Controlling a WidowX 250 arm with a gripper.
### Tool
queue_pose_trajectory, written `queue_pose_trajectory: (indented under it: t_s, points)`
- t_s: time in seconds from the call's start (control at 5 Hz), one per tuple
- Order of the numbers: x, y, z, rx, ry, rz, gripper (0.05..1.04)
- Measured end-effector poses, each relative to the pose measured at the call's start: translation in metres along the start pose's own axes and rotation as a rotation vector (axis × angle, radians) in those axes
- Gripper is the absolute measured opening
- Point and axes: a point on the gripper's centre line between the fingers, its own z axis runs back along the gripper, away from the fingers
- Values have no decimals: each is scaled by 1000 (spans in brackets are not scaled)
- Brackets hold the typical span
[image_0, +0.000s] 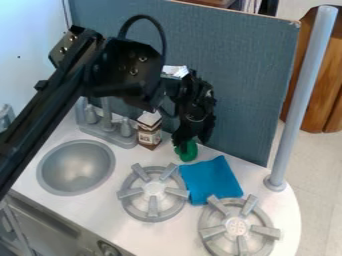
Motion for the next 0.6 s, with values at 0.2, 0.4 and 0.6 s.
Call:
queue_pose_trajectory:
  t_s: [0.2, 0.4, 0.6]
  points:
    - [3, 11, -12, 32, 7, 8, 1000]
    - [14, 14, -10, 35, -7, 23, 1000]
    - [15, 13, -11, 32, -11, 24, 929]
